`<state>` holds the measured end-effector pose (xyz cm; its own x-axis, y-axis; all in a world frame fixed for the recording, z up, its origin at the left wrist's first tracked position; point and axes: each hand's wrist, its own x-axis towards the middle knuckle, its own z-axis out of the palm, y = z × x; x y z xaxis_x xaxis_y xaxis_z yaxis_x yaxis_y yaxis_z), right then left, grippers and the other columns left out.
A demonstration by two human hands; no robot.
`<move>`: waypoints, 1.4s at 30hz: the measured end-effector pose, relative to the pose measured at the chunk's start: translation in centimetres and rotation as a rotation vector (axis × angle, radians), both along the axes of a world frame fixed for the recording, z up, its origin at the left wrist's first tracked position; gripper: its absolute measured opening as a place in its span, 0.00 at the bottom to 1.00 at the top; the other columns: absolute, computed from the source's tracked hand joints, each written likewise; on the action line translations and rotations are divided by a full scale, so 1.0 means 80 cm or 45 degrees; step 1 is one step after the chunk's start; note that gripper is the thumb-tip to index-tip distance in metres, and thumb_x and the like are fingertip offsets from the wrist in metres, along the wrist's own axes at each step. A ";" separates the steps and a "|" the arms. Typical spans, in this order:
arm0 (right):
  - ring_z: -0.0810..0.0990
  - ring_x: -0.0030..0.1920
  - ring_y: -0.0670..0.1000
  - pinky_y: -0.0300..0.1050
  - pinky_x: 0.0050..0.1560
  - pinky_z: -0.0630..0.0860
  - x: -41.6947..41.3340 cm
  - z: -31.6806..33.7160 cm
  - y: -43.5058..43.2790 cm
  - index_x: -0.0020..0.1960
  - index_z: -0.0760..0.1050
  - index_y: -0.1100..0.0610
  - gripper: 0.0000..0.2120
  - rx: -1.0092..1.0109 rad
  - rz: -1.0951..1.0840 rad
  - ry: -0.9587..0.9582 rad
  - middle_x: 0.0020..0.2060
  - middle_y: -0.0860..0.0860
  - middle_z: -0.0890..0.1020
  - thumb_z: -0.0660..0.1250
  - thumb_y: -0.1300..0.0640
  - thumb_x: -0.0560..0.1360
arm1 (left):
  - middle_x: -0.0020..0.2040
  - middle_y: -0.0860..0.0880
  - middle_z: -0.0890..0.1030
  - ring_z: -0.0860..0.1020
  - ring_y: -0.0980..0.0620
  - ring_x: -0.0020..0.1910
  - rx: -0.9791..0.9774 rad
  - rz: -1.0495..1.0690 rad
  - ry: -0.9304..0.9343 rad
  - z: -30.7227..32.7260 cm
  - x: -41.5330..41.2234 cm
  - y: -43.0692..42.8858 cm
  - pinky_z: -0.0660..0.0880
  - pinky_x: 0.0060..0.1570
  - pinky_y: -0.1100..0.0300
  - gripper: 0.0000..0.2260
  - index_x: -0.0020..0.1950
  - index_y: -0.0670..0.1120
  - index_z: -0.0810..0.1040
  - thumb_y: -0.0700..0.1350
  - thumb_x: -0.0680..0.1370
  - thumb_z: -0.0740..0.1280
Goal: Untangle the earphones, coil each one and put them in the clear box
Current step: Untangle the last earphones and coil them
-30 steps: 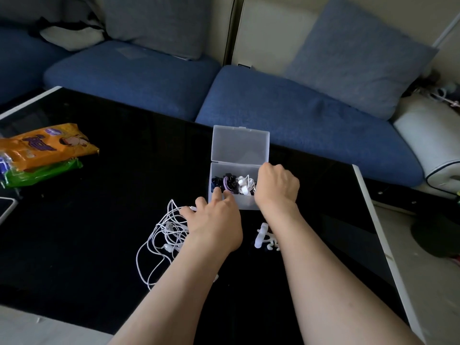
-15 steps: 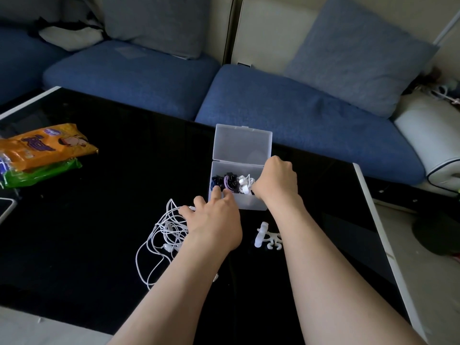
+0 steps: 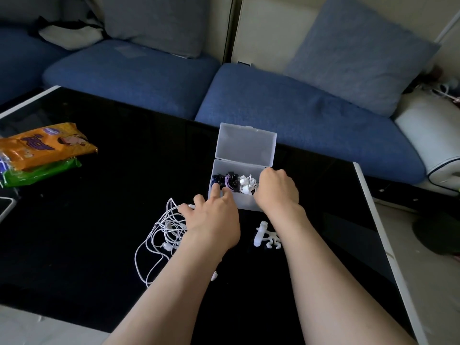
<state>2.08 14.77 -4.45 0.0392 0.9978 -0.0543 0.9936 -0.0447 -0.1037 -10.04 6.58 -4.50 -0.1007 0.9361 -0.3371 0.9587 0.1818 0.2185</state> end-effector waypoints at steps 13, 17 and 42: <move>0.83 0.47 0.60 0.48 0.41 0.75 -0.031 -0.005 -0.103 0.46 0.78 0.59 0.06 0.151 0.092 0.468 0.43 0.54 0.82 0.63 0.66 0.73 | 0.62 0.46 0.77 0.72 0.40 0.65 0.510 0.261 -0.296 0.019 -0.056 -0.008 0.71 0.56 0.50 0.17 0.61 0.49 0.81 0.34 0.76 0.68; 0.82 0.47 0.47 0.45 0.51 0.80 -0.052 -0.012 -0.144 0.66 0.75 0.50 0.22 -0.370 -0.074 1.160 0.44 0.44 0.81 0.74 0.50 0.74 | 0.68 0.42 0.71 0.68 0.36 0.69 0.198 0.328 -0.182 0.028 -0.063 -0.026 0.69 0.63 0.43 0.21 0.70 0.47 0.75 0.35 0.77 0.68; 0.80 0.32 0.55 0.44 0.33 0.73 0.030 0.039 -0.168 0.44 0.78 0.60 0.09 -0.226 -0.514 1.518 0.34 0.54 0.78 0.63 0.57 0.79 | 0.41 0.42 0.86 0.81 0.48 0.32 0.373 0.725 -1.313 0.062 0.008 -0.033 0.78 0.36 0.53 0.09 0.46 0.37 0.83 0.39 0.75 0.64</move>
